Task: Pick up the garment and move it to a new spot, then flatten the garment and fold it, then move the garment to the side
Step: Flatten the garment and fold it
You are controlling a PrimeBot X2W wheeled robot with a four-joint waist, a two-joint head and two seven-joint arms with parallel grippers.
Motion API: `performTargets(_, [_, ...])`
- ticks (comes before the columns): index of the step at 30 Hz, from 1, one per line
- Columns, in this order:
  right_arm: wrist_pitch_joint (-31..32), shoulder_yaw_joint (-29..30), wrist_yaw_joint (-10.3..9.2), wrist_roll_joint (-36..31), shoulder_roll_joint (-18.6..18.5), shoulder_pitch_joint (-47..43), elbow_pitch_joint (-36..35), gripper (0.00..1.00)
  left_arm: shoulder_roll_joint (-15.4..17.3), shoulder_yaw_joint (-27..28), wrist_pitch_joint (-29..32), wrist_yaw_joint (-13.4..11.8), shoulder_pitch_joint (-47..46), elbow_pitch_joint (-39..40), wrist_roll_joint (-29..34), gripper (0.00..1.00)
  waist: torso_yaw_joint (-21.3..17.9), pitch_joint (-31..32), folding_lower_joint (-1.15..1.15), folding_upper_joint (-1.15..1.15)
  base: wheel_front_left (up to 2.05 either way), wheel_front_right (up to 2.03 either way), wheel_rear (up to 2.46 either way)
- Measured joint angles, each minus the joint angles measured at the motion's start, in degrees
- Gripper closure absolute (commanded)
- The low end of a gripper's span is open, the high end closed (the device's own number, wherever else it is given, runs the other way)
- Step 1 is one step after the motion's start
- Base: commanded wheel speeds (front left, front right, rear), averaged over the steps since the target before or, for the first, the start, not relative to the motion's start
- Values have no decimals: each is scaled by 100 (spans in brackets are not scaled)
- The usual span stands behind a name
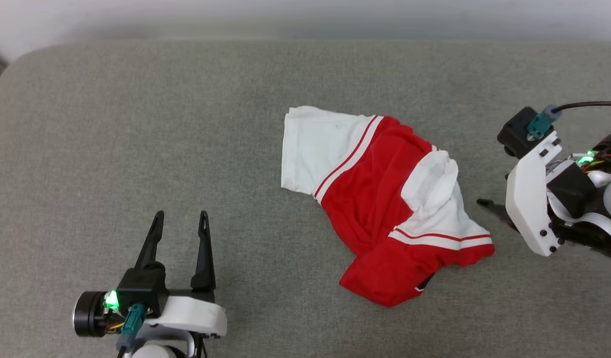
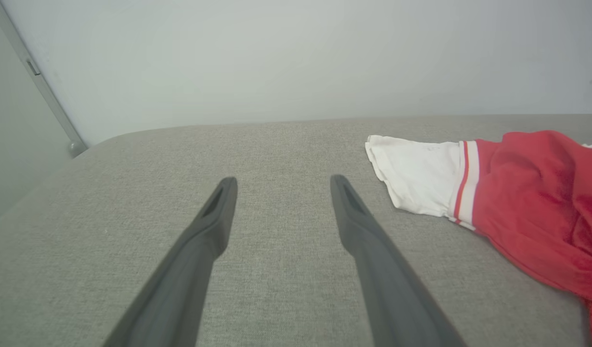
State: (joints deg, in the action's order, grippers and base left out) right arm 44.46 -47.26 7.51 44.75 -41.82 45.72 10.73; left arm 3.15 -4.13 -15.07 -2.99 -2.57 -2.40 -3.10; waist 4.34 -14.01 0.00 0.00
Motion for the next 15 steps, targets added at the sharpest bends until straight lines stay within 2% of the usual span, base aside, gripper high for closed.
performTargets(7, [-13, -865, 0, 181, 144, 252, 588, 0, -15, -130, 0, 7, -303, -53, -62, 0, 189, -426, 0, 0, 0, 0, 0])
performTargets(15, [-593, -1380, -1, 456, 135, 449, 887, 0, -19, -111, 0, 0, -393, -88, -70, 0, 297, -666, 0, 0, 0, 0, 0])
